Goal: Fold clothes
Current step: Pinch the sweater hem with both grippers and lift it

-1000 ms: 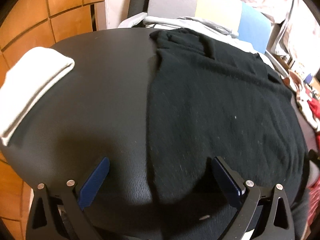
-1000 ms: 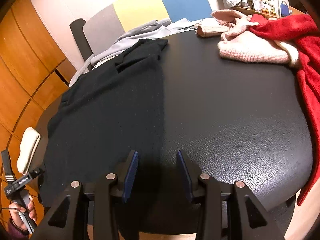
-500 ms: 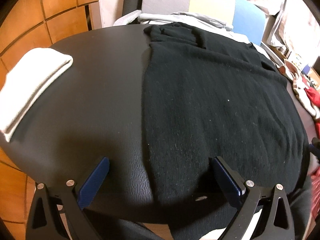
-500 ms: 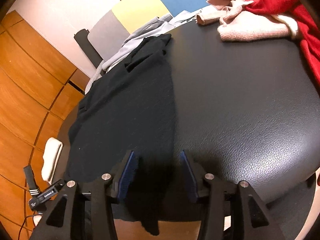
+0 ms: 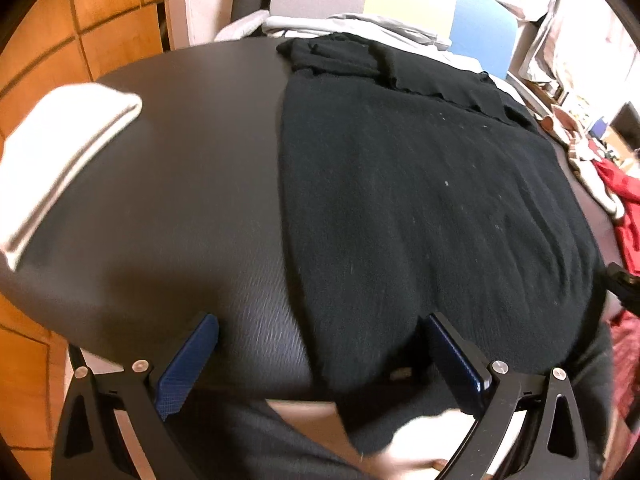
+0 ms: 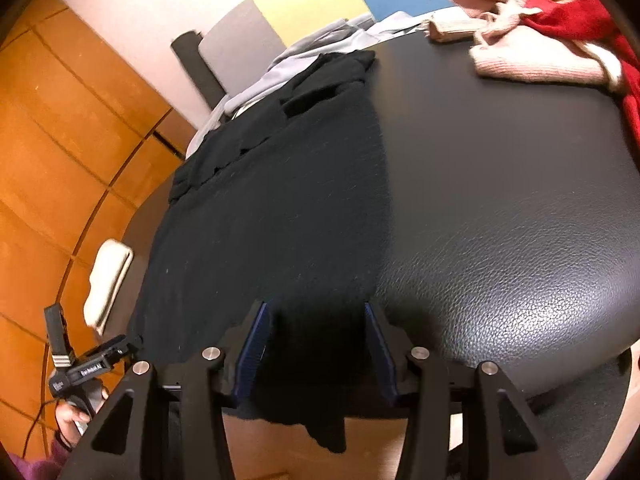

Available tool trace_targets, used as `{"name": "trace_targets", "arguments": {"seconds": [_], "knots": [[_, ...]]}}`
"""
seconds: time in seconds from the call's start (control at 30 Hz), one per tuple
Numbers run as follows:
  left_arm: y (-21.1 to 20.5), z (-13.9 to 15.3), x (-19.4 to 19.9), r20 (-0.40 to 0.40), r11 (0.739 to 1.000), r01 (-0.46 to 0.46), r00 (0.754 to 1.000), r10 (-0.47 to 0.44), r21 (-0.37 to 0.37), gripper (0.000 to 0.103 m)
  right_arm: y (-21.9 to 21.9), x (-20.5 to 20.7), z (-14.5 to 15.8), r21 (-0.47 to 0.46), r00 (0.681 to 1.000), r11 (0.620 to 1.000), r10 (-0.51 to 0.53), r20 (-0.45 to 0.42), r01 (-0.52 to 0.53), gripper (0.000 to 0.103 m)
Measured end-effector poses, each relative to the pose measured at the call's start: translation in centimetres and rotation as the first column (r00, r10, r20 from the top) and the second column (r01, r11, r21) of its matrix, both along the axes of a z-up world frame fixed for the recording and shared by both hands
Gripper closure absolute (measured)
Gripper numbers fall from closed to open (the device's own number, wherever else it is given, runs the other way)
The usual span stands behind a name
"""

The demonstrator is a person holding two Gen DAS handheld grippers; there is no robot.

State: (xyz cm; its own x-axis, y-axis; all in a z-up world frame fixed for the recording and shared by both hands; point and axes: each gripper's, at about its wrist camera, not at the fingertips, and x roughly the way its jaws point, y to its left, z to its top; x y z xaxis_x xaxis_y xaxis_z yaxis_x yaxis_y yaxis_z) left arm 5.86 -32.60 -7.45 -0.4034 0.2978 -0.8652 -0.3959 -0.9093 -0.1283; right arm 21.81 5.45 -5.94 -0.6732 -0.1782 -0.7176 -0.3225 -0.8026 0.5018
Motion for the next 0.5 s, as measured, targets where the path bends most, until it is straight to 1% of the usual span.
{"name": "trace_targets", "arguments": {"seconds": [0.17,0.23,0.3,0.37,0.43,0.47,0.5], "knots": [[-2.2,-0.8,1.1,0.092,0.993,0.012,0.996,-0.023,0.117,0.000,-0.8,0.0,-0.1,0.027,0.998,0.998,0.058,-0.001,-0.057,0.053],[-2.4,-1.7,1.3,0.147,0.990,-0.003,0.989,-0.018,0.139,0.000,-1.0,0.1,-0.1,0.034,0.998,0.997,0.067,-0.003,-0.066,0.053],[-2.5,-2.9,1.1,0.242,0.980,-0.018,0.970,-0.031,0.197,0.000,-1.2,0.0,-0.2,0.032,0.997,0.996,0.083,-0.004,-0.083,0.053],[-2.6,-3.7,1.1,0.308,0.960,-0.047,0.951,-0.042,0.275,0.002,-1.4,0.0,-0.2,0.041,0.995,0.994,0.104,0.004,-0.104,0.053],[-2.1,-3.4,1.1,0.293,0.960,-0.032,0.955,-0.053,0.279,0.008,-1.8,-0.1,-0.1,0.064,0.993,0.991,0.120,0.015,-0.121,0.053],[-1.8,-3.3,1.2,0.285,0.960,-0.025,0.957,-0.058,0.280,0.008,-2.0,-0.2,-0.1,0.079,0.992,0.989,0.127,0.021,-0.128,0.053],[-1.5,-3.2,1.1,0.282,0.965,-0.016,0.957,-0.061,0.262,0.008,-2.3,-0.1,-0.1,0.092,0.991,0.987,0.130,0.026,-0.132,0.053]]}}
